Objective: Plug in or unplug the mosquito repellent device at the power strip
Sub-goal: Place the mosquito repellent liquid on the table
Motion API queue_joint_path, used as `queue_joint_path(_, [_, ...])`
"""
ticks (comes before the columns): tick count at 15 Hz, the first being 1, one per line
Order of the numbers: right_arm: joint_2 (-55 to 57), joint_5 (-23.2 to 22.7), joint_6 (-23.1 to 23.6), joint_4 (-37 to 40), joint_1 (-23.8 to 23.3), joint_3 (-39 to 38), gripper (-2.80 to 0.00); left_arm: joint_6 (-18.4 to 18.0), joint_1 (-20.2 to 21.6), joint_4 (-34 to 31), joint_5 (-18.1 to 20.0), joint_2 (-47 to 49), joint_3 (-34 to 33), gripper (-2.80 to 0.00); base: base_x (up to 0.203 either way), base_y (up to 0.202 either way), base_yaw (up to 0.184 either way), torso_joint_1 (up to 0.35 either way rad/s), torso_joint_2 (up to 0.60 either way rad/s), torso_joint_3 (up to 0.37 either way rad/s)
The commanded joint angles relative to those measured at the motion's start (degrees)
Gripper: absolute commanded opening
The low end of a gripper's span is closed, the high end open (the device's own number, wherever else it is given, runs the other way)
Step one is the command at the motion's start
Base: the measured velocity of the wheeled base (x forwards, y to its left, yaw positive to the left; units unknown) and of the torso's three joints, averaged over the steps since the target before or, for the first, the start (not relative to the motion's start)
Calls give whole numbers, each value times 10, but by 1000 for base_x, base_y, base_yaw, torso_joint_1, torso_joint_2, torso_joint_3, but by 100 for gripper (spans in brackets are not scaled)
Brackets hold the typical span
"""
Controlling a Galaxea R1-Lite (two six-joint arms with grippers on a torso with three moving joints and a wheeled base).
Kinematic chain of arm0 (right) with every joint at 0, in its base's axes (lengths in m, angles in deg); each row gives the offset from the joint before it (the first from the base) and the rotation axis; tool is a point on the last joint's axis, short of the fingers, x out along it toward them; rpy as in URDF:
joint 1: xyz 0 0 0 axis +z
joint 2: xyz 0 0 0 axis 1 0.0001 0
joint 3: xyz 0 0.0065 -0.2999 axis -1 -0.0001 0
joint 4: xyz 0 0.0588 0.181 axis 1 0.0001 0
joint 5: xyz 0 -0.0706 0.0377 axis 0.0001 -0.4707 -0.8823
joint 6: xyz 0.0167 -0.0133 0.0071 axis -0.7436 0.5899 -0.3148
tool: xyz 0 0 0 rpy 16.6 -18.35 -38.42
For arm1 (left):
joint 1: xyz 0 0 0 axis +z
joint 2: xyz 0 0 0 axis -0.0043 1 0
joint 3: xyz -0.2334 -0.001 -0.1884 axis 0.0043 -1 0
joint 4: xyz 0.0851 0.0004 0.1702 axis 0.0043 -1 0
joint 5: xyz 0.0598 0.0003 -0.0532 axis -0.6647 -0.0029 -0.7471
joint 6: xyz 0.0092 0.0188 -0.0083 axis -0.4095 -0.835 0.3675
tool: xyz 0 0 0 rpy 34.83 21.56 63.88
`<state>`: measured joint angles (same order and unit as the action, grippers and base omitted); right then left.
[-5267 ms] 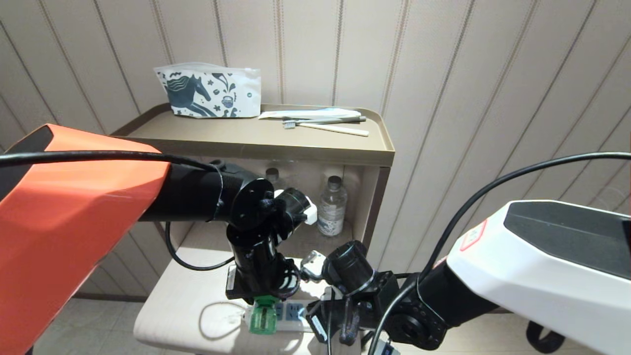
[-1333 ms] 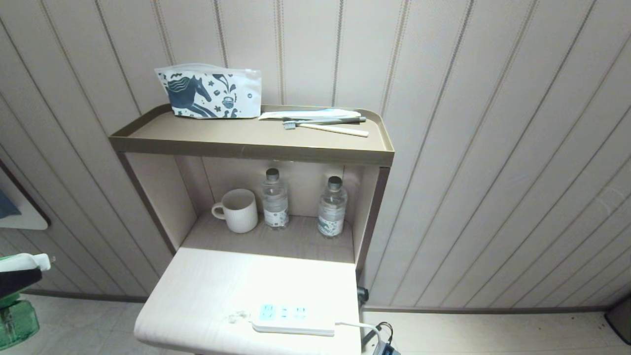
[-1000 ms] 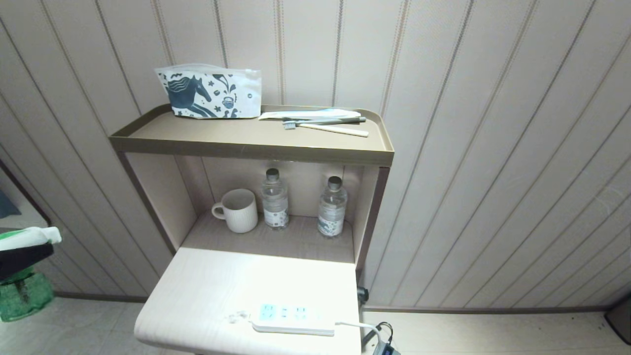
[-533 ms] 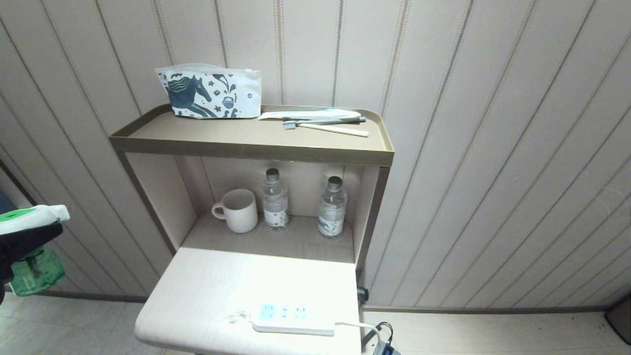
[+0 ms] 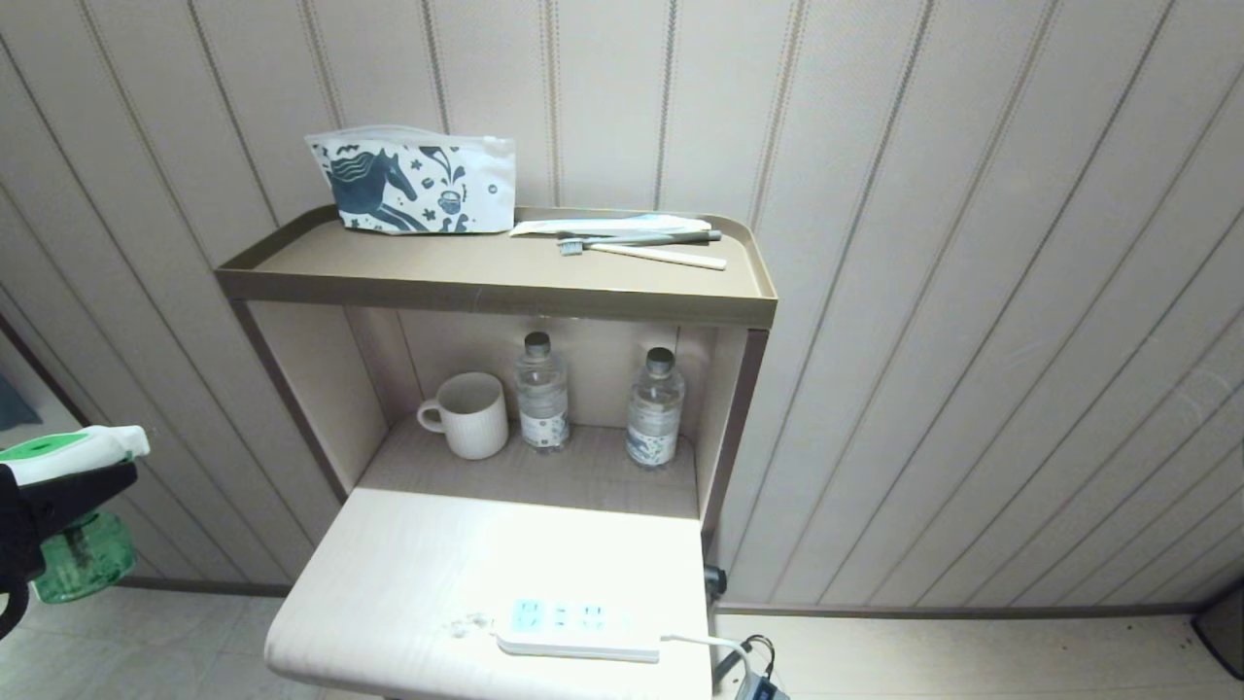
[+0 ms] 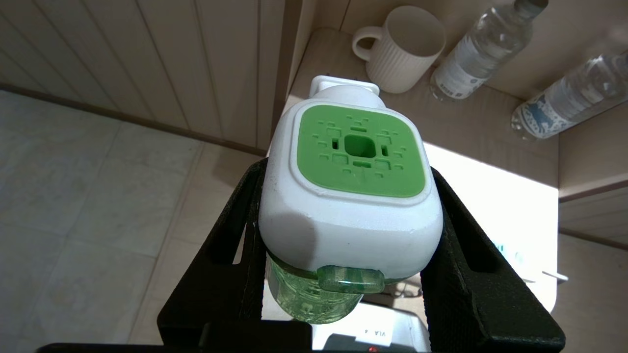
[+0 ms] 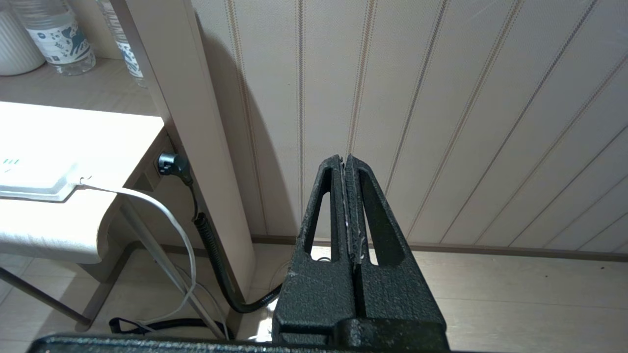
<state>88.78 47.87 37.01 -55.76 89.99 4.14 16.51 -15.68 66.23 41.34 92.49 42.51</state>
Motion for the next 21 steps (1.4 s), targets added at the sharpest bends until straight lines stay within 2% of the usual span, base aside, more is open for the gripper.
queue_joint_path(1, [2,0,0,0,0,0,-280,1,1,2,-1,2,0,-280,0,0,0,0,0,0])
queue_joint_path(8, [2,0,0,0,0,0,-280,1,1,4,-3,-2,1,-280,0,0,0,-50,108,61])
queue_joint_path(13, [2,0,0,0,0,0,-280,0,1,5,-5,-30,13,-280,0,0,0,-241,530,282])
queue_joint_path(16, [2,0,0,0,0,0,-280,-10,1,1,-10,-49,42,-280,0,0,0,-246,546,305])
queue_joint_path(19, [2,0,0,0,0,0,-280,-26,1,-2,-30,-78,39,-280,0,0,0,-236,527,293])
queue_joint_path(21, [2,0,0,0,0,0,-280,-26,1,-5,-30,-90,30,-280,0,0,0,-222,510,286])
